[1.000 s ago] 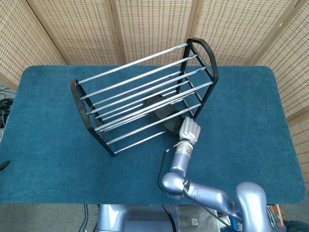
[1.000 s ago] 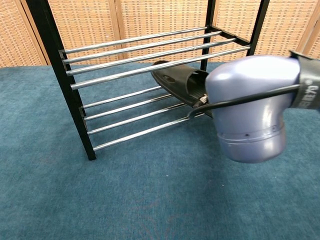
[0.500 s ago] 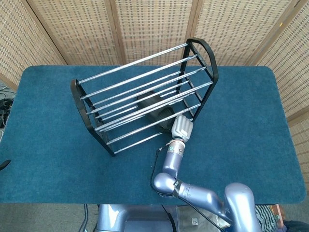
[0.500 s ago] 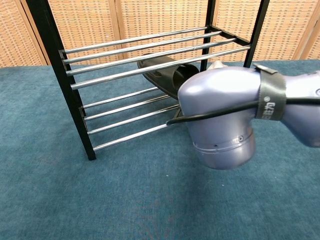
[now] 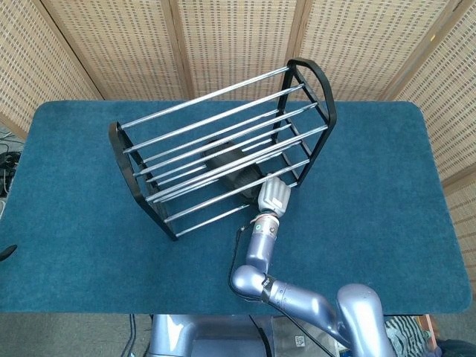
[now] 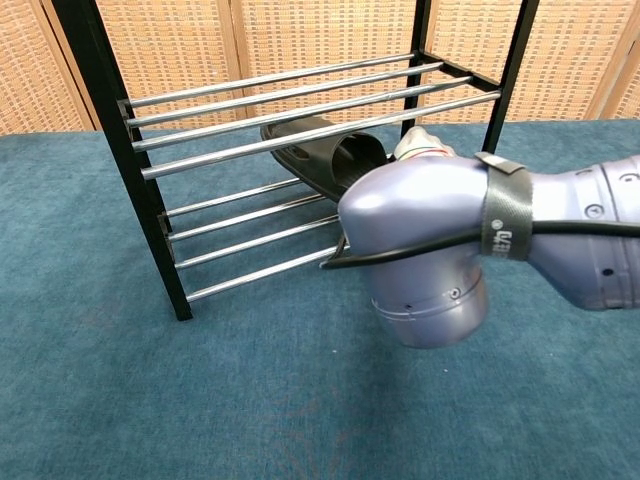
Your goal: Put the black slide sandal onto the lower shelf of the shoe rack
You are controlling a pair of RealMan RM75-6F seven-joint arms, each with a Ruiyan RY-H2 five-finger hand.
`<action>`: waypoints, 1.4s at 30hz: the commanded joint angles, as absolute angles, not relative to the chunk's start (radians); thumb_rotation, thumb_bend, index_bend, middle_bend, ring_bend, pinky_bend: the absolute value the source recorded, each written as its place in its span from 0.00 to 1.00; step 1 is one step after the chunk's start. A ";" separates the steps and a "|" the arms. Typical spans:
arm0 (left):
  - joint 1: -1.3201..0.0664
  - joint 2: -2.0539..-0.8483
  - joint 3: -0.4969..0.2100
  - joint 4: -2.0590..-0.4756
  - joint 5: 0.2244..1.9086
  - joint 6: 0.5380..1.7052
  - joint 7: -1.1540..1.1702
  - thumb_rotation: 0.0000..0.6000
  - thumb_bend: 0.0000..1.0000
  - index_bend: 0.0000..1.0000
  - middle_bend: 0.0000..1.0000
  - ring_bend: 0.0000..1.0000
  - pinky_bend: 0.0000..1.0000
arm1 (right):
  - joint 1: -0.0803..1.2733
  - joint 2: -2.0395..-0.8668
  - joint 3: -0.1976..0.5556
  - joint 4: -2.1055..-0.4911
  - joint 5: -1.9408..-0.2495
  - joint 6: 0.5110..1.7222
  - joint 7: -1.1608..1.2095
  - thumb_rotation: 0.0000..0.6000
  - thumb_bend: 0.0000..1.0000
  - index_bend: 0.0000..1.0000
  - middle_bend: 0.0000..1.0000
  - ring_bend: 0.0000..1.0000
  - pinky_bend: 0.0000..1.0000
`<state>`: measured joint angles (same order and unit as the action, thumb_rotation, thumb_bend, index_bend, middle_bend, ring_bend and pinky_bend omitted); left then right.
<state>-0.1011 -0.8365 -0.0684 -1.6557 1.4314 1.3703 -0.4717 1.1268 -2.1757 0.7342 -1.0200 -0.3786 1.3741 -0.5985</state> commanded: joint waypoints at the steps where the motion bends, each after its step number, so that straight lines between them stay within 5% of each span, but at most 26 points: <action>1: -0.103 -0.837 -0.068 -1.656 1.431 1.367 -0.469 1.00 0.19 0.00 0.00 0.00 0.00 | 1.134 -2.187 0.739 -0.998 -0.384 1.360 -0.597 1.00 0.48 0.66 0.72 0.66 0.67; 4: -0.105 -0.837 -0.068 -1.657 1.430 1.363 -0.465 1.00 0.19 0.00 0.00 0.00 0.00 | 1.141 -2.198 0.751 -0.979 -0.385 1.348 -0.594 1.00 0.43 0.56 0.56 0.55 0.53; 5: -0.106 -0.838 -0.068 -1.658 1.429 1.361 -0.464 1.00 0.19 0.00 0.00 0.00 0.00 | 1.142 -2.200 0.754 -0.976 -0.386 1.344 -0.594 1.00 0.37 0.48 0.47 0.47 0.44; 7: -0.107 -0.837 -0.068 -1.658 1.426 1.359 -0.463 1.00 0.19 0.00 0.00 0.00 0.00 | 1.139 -2.202 0.760 -0.981 -0.380 1.327 -0.591 1.00 0.10 0.18 0.12 0.13 0.12; 9: -0.107 -0.837 -0.069 -1.659 1.425 1.359 -0.461 1.00 0.19 0.00 0.00 0.00 0.00 | 1.126 -2.196 0.766 -1.003 -0.354 1.297 -0.612 1.00 0.00 0.03 0.00 0.00 0.00; 26: -0.103 -0.836 -0.067 -1.662 1.430 1.369 -0.461 1.00 0.19 0.00 0.00 0.00 0.00 | 1.053 -2.149 0.759 -1.158 -0.353 1.321 -0.623 1.00 0.00 0.00 0.00 0.00 0.00; 42: -0.093 -0.840 -0.059 -1.689 1.450 1.399 -0.411 1.00 0.19 0.00 0.00 0.00 0.00 | 0.791 -1.915 0.559 -1.646 -0.390 1.262 -0.594 1.00 0.00 0.00 0.00 0.00 0.00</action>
<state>-0.0934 -0.8398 -0.0589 -1.6881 1.4497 1.3985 -0.4120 0.8334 -1.9673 0.5947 -1.5798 -0.3815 1.2861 -0.6032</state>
